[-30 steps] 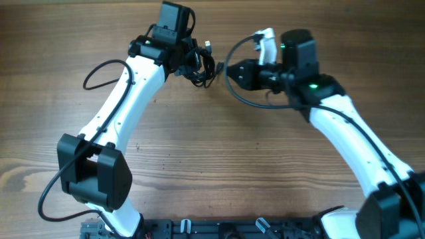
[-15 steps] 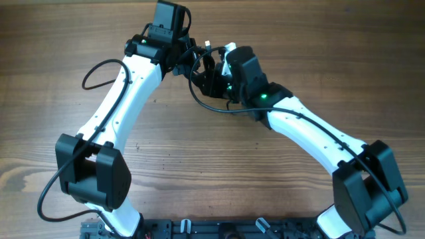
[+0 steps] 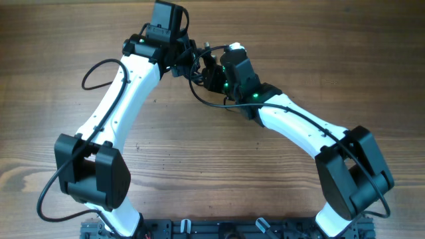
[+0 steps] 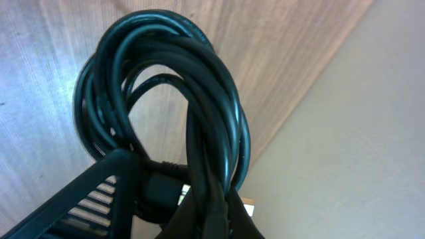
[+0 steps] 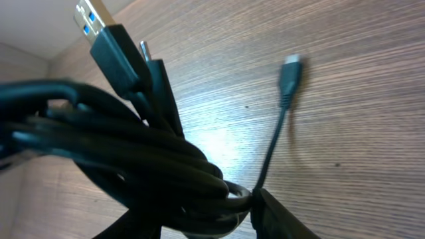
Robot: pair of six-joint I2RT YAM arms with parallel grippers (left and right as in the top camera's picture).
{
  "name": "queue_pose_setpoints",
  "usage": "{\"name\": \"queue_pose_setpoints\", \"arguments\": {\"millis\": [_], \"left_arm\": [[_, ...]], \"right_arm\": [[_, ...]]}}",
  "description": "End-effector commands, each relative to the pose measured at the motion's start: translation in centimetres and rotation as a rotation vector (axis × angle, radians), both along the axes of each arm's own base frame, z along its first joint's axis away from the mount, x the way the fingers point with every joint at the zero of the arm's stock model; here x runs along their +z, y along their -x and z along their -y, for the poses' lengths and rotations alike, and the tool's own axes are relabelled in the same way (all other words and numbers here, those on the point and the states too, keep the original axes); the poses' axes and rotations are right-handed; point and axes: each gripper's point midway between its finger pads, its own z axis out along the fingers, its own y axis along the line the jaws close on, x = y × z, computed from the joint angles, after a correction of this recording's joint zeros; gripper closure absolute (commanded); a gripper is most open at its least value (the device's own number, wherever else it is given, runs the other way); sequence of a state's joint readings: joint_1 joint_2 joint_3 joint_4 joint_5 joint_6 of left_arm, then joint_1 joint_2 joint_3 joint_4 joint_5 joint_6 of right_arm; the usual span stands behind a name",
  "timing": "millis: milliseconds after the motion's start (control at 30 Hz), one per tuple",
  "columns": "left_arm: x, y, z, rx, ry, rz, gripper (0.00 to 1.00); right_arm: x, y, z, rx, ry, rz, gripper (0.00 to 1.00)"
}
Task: Untangle cables
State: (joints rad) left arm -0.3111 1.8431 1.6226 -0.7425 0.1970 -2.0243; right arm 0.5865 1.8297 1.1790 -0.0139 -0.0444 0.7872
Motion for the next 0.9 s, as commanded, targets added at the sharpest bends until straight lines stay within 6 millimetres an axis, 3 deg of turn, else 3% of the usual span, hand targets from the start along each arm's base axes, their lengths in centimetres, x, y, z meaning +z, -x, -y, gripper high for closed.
{"name": "queue_pose_setpoints", "arguments": {"millis": [0,167,233,367,567,667,733,800,833,867], "left_arm": [[-0.1,2.0,1.5,0.058,0.137,-0.141,0.96],[-1.4,4.0,0.3,0.084,0.078,-0.235,0.96],[-2.1,4.0,-1.5,0.138,-0.008,-0.238,0.92],[-3.0,4.2,-5.5,0.241,-0.208,-0.222,0.87],[-3.2,4.6,-7.5,0.231,-0.303,-0.227,0.88],[-3.3,4.6,-8.0,0.216,-0.303,-0.236,0.86],[-3.4,4.9,-7.5,0.097,-0.326,-0.229,0.79],[-3.5,5.5,-7.3,-0.054,-0.388,-0.217,0.80],[-3.6,5.9,-7.3,-0.179,-0.451,-0.203,0.95],[-3.7,6.0,-7.0,-0.248,-0.477,-0.189,0.96]], "right_arm": [[-0.2,-1.4,1.6,-0.094,0.022,0.013,0.64],[-1.5,-0.6,2.8,-0.070,0.030,-0.075,0.95],[-1.5,0.6,2.7,-0.011,0.008,-0.130,0.96],[1.0,2.7,3.0,0.147,-0.016,-0.143,0.96],[4.0,5.7,6.6,0.308,0.003,-0.147,0.96],[4.6,6.9,7.5,0.426,-0.013,-0.129,0.96],[4.1,7.1,8.3,0.452,0.018,-0.128,0.96],[3.9,7.4,8.4,0.482,0.040,-0.117,0.96],[3.7,7.5,8.5,0.495,0.049,-0.115,0.96],[3.6,7.5,8.5,0.491,0.053,-0.123,0.96]]}}
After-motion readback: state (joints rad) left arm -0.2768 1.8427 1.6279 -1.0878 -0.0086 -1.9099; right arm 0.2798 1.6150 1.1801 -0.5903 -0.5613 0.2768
